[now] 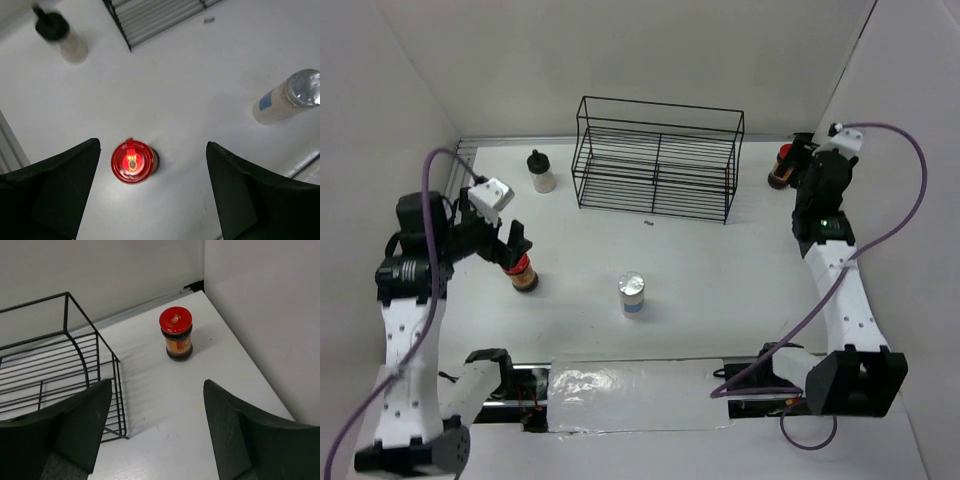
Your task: Organize the condiment bottles
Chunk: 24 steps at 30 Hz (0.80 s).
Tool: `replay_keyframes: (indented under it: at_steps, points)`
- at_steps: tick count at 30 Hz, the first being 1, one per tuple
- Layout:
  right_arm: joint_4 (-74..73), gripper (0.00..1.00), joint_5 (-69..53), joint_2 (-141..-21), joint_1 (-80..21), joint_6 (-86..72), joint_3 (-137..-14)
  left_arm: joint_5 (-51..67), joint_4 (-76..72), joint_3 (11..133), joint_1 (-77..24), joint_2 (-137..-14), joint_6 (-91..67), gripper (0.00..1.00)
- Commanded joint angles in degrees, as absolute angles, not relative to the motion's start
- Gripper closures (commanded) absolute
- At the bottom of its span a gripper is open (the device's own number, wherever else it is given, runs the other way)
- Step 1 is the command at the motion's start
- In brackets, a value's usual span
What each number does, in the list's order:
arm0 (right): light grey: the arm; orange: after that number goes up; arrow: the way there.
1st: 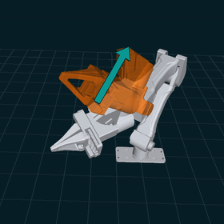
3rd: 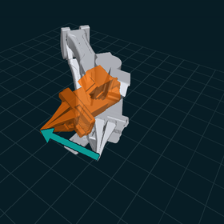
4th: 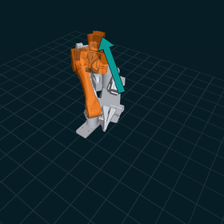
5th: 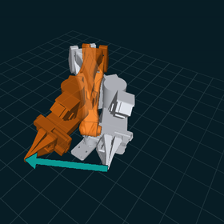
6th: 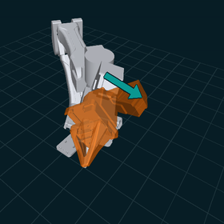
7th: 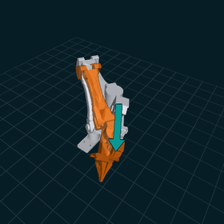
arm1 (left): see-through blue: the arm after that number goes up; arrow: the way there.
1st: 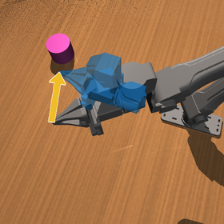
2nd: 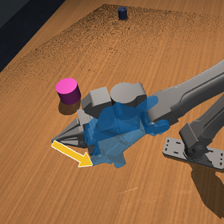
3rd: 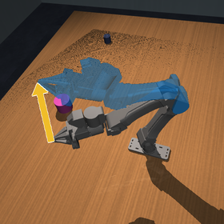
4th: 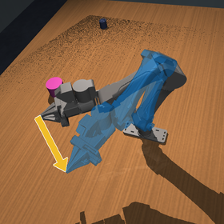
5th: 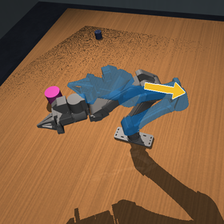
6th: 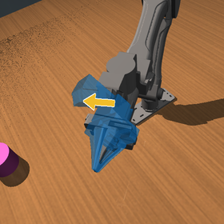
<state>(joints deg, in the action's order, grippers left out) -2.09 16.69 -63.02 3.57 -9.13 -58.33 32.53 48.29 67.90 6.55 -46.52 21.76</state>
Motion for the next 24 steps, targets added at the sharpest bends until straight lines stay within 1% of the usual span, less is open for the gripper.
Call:
replay_keyframes:
  at_steps: [1,3,5,7,8,13,15,24]
  points:
    - [-22.5,0.22,12.6,-68.2,3.5,-7.3,-68.8,24.8,60.2,74.5,6.5,-58.0,16.6,0.01]
    - [-25.5,0.0,16.2,-69.2,1.2,-7.3,-70.9,22.5,64.2,75.8,6.5,-63.8,16.8,0.01]
    - [-26.1,0.0,19.1,-68.1,-2.3,-7.6,-70.8,19.1,63.2,73.8,6.6,-66.0,16.2,0.01]
    - [-26.5,0.0,20.7,-67.0,-4.9,-7.6,-69.9,15.7,58.4,70.3,6.6,-65.9,16.3,0.01]
    - [-26.7,0.0,20.7,-66.8,-6.1,-7.3,-69.4,15.0,55.5,69.4,6.5,-65.8,16.4,0.01]
    - [-29.0,0.0,24.0,-67.0,-11.9,-8.3,-67.2,13.1,53.6,64.6,6.5,-69.1,17.2,0.01]
    - [-29.5,0.0,24.9,-67.1,-13.3,-9.1,-66.3,12.7,50.6,61.5,6.3,-69.4,17.6,0.01]
    - [-29.4,0.0,21.4,-68.0,-16.4,-13.3,-63.5,11.1,43.6,55.1,4.7,-72.4,16.2,0.01]
